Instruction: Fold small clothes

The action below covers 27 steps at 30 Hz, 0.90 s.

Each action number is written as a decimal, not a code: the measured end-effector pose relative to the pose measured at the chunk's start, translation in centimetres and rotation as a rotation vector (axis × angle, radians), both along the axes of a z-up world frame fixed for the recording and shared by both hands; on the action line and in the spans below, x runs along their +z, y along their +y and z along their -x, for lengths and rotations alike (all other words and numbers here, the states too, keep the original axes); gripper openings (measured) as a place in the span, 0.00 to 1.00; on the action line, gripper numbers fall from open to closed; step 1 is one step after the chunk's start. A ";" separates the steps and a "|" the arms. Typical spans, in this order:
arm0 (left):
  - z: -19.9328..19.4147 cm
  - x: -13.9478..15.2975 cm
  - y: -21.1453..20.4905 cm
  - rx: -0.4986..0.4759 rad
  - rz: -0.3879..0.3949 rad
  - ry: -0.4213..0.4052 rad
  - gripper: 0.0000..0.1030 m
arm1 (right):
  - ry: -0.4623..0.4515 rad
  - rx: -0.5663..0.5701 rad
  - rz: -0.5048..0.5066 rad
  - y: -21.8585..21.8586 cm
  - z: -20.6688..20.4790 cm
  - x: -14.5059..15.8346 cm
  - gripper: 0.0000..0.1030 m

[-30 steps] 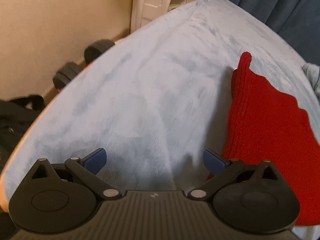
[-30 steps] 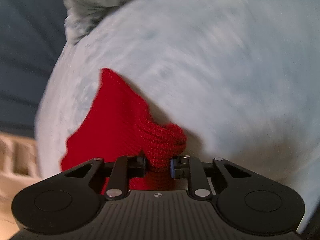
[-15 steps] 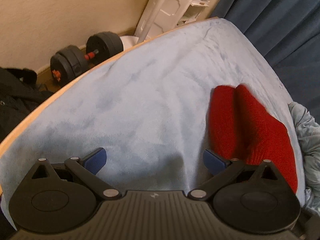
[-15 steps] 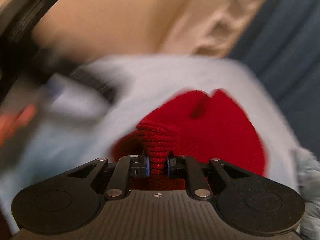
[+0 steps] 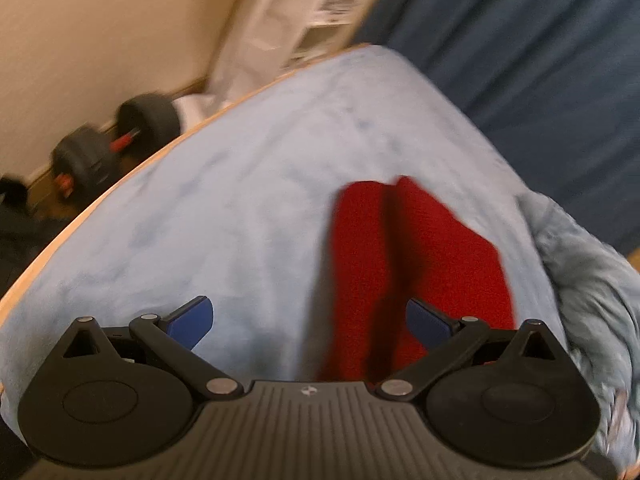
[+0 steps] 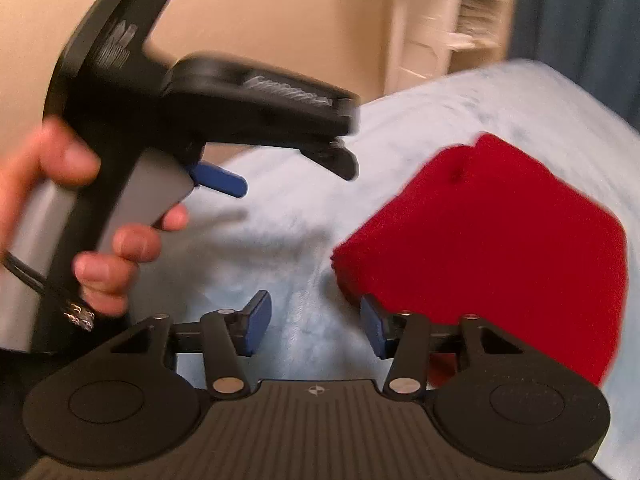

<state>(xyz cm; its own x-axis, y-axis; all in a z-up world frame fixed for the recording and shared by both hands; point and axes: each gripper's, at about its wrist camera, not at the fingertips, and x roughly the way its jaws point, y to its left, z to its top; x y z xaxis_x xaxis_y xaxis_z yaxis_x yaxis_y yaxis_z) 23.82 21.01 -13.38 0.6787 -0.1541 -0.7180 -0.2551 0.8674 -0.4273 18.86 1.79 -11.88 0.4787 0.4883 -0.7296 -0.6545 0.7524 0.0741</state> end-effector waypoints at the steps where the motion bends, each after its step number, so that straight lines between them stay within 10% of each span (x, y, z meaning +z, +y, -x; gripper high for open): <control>1: 0.0 0.4 -1.1 -0.040 -0.016 -0.012 1.00 | -0.030 -0.081 -0.030 -1.3 0.5 1.2 0.49; 5: -1.2 -1.5 -5.0 -0.130 -0.169 0.091 1.00 | -0.146 -0.469 0.046 -6.6 0.2 1.7 0.50; 10: 0.8 -2.6 -5.8 -0.103 -0.233 0.237 1.00 | 0.158 -0.376 0.255 -6.5 -0.7 -3.8 0.48; 16: 7.9 3.4 -7.4 -0.103 -0.341 0.185 1.00 | 0.006 -0.465 0.064 -8.2 6.5 2.7 0.79; 27: 15.5 8.8 -11.0 -0.122 -0.368 0.120 1.00 | -0.098 -0.660 -0.084 -12.5 15.8 9.8 0.85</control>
